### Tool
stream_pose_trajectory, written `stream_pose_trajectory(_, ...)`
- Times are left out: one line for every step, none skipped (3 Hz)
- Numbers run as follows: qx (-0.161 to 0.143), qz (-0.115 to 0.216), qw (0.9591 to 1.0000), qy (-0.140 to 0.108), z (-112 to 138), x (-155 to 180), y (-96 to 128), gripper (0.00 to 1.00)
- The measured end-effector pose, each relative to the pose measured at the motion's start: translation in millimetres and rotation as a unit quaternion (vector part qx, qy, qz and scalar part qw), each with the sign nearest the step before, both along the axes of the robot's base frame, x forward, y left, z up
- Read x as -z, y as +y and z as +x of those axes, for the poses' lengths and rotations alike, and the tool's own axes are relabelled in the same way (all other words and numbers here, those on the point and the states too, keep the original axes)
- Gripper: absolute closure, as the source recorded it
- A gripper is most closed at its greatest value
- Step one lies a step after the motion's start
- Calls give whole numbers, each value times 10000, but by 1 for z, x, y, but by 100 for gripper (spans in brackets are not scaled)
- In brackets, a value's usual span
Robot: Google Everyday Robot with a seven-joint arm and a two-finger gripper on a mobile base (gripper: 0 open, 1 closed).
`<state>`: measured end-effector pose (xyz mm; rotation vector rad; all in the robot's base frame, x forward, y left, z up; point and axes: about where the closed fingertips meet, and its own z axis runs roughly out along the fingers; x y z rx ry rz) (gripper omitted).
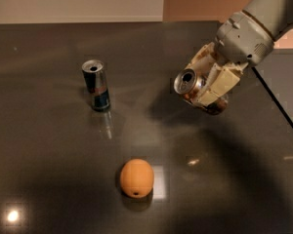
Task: Place orange can upright
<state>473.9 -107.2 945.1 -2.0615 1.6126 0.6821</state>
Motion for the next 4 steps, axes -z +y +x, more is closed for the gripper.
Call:
stream_pose_trajectory(798,796,9909,737,-8,1,8,100)
stream_pose_trajectory(1210,1715,9710,1146,-10,3,13,100)
stream_pose_trajectory(1298,2417,9539,1218,-8,3,14,100)
stream_pose_trajectory(1232,2906,9417,1164,-4,5,10,100)
